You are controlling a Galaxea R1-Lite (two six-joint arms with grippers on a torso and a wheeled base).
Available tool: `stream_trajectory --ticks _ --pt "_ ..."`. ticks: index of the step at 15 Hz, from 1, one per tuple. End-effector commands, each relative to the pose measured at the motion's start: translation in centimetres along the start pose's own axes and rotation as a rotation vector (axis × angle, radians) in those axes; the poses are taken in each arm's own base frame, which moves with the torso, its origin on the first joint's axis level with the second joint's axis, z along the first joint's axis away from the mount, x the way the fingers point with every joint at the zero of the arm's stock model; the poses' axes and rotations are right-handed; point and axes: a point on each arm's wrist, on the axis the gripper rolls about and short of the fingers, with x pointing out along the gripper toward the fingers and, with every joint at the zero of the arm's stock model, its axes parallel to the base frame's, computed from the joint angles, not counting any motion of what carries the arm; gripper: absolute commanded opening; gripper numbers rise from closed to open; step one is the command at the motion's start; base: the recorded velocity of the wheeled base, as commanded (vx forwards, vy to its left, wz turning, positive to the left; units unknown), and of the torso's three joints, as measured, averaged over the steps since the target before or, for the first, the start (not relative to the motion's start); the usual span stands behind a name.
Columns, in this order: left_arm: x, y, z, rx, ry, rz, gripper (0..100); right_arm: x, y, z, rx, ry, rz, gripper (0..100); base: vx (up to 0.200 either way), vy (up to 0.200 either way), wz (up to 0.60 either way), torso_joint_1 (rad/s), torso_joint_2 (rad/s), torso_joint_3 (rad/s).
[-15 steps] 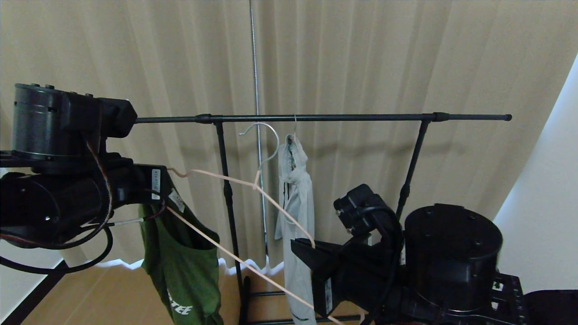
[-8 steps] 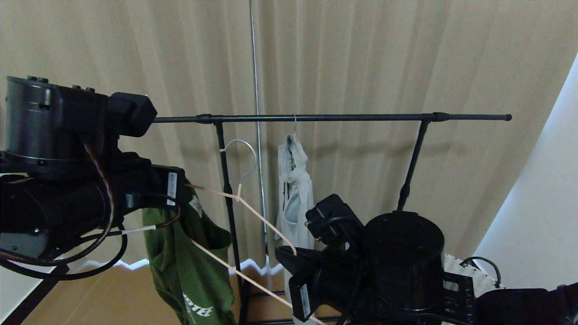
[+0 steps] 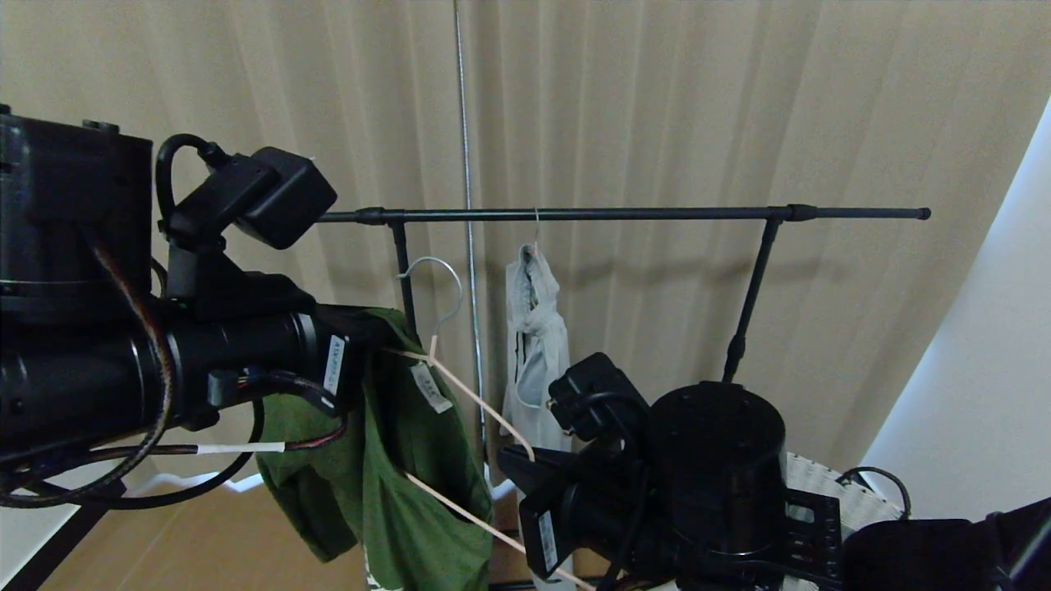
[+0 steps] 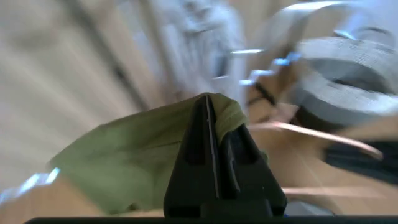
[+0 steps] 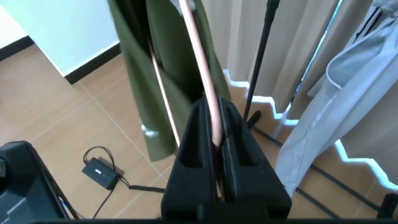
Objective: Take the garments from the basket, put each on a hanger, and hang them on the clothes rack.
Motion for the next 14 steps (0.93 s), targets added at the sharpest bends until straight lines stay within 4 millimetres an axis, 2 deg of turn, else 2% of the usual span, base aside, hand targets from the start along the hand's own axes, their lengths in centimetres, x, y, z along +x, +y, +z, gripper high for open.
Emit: stream_trajectory --ticks 1,6,13,14 --pt "-1.4 -0.4 0.2 0.009 -0.036 -0.05 0 0.1 -0.6 0.5 0.009 -0.013 -0.02 0 0.0 0.0 0.0 0.0 0.0 0.0" --pt "-1.6 -0.6 -2.0 0.039 0.025 -0.05 0 -0.5 -1.8 1.9 0.03 -0.064 -0.049 0 0.0 0.0 0.0 0.0 0.0 0.0" --pt "-1.9 -0.7 -3.2 0.069 0.057 -0.049 0 -2.6 -1.8 3.5 0.011 -0.126 -0.038 0 0.0 0.0 0.0 0.0 0.0 0.0" --pt "-2.0 -0.7 -3.2 0.069 0.054 -0.048 100 -2.8 -1.8 3.7 0.012 -0.132 -0.038 0 0.0 0.0 0.0 0.0 0.0 0.0"
